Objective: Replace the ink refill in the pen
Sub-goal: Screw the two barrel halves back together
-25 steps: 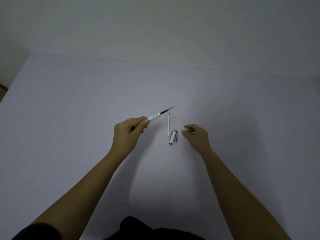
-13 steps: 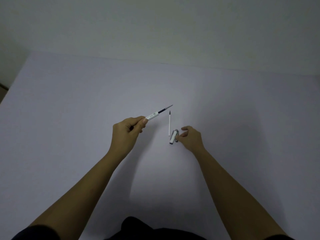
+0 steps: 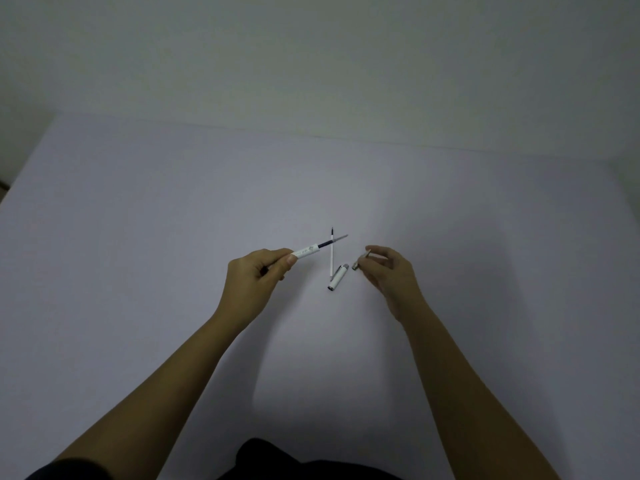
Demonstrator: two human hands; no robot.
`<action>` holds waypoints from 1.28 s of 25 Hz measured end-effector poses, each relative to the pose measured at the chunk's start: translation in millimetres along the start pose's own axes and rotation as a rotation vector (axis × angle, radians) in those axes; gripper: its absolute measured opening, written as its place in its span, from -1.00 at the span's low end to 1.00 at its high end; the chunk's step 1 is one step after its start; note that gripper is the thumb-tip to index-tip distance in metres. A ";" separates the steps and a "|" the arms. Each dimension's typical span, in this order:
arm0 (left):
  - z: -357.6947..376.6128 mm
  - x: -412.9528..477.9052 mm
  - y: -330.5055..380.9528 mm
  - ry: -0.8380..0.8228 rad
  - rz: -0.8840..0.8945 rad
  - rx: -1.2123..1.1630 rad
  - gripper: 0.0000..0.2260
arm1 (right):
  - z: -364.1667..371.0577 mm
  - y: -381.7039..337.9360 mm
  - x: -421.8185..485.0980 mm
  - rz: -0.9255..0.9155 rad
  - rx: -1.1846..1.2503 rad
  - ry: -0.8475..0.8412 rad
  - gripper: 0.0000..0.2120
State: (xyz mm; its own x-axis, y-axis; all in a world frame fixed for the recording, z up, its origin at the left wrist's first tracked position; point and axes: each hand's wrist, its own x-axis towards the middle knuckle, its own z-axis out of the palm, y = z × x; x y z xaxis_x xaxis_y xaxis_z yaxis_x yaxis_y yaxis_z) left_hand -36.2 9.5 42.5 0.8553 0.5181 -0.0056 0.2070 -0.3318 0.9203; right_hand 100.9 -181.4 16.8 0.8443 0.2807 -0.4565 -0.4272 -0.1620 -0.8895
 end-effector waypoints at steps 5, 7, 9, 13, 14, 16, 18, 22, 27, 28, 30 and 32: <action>0.1 -3.7 1.4 -0.055 0.042 0.059 -0.86 | 1.3 -23.6 -11.1 -0.033 0.393 -0.035 -0.89; -0.9 -4.2 2.7 -0.050 0.050 0.060 -0.86 | 3.3 -28.9 -13.7 -0.044 0.412 -0.027 -0.89; -1.9 -4.5 4.6 -0.044 0.057 0.053 -0.87 | 6.2 -31.8 -16.8 -0.050 0.409 -0.030 -0.89; -3.5 -4.9 7.0 -0.043 0.064 0.054 -0.88 | 11.0 -33.7 -21.7 -0.060 0.388 -0.054 -0.88; -3.7 -5.3 7.6 -0.045 0.063 0.053 -0.88 | 11.8 -34.7 -23.1 -0.063 0.382 -0.061 -0.89; -3.9 -5.6 9.1 -0.047 0.063 0.055 -0.88 | 13.4 -37.1 -25.8 -0.072 0.372 -0.077 -0.89; -4.2 -5.2 10.9 -0.046 0.069 0.067 -0.88 | 15.3 -38.4 -28.0 -0.081 0.352 -0.090 -0.88; -5.0 -3.8 14.7 -0.051 0.075 0.080 -0.88 | 20.5 -37.4 -31.7 -0.120 0.255 -0.110 -0.85; -7.9 -3.2 18.8 -0.067 0.108 0.106 -0.89 | 19.2 -38.7 -36.5 -0.232 0.074 -0.132 -0.83; -7.9 -3.4 20.4 -0.075 0.120 0.118 -0.88 | 20.2 -38.8 -38.4 -0.268 0.012 -0.156 -0.84; -8.2 -4.3 23.7 -0.085 0.128 0.122 -0.88 | 22.9 -38.4 -42.2 -0.326 -0.099 -0.202 -0.86; -11.0 -4.3 26.7 -0.098 0.101 0.101 -0.88 | 22.5 -40.0 -45.1 -0.387 -0.220 -0.216 -0.86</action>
State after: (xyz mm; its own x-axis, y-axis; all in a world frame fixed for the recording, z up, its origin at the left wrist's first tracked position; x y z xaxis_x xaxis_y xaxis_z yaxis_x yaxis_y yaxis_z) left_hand -39.6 7.1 71.5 0.9156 0.3999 0.0423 0.1598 -0.4583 0.8743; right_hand 72.6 -166.4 72.6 0.8311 0.5455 -0.1077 0.0023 -0.1971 -0.9804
